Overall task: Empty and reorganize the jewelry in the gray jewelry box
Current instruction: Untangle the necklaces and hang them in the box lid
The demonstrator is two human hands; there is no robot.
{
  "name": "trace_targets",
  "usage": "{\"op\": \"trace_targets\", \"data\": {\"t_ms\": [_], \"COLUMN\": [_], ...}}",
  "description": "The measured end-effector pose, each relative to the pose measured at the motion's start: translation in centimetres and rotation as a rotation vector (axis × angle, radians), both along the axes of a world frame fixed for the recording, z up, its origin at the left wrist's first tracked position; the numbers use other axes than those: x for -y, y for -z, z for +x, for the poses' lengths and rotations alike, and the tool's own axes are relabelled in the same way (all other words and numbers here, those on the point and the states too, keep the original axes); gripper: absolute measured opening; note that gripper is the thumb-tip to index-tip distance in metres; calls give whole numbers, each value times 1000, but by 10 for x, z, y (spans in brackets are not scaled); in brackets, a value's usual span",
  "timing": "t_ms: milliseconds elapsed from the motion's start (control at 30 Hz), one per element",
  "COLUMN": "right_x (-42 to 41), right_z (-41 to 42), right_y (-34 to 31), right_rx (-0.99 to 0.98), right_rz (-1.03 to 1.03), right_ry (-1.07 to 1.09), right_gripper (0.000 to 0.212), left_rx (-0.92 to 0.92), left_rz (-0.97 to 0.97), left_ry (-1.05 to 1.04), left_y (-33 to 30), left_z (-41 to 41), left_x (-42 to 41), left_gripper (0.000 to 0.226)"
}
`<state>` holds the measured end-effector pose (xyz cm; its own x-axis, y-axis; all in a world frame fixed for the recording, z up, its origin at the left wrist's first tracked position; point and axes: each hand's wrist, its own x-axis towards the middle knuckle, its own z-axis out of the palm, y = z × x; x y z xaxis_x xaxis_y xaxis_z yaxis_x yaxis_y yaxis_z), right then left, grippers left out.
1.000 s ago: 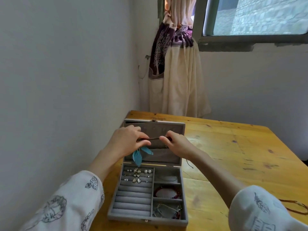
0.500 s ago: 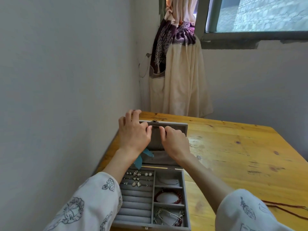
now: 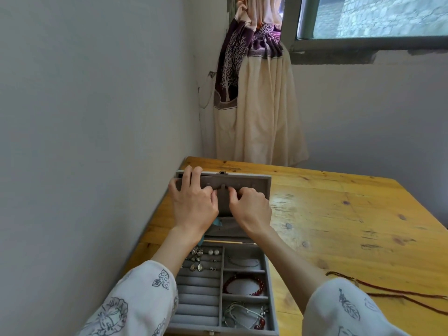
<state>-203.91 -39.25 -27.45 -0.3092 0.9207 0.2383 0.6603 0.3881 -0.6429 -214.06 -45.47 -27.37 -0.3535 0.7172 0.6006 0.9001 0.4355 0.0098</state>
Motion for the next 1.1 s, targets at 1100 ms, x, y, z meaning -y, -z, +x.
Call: {"op": "trace_targets", "data": {"t_ms": [1100], "right_x": [11], "right_z": [19], "right_y": [0], "right_rx": [-95], "right_rz": [-92], "right_ry": [-108], "right_gripper": [21], "left_rx": [-81], "left_rz": [-47], "left_ry": [169], "left_y": [46], "left_z": [21], "left_x": [37], "left_gripper": [31]}}
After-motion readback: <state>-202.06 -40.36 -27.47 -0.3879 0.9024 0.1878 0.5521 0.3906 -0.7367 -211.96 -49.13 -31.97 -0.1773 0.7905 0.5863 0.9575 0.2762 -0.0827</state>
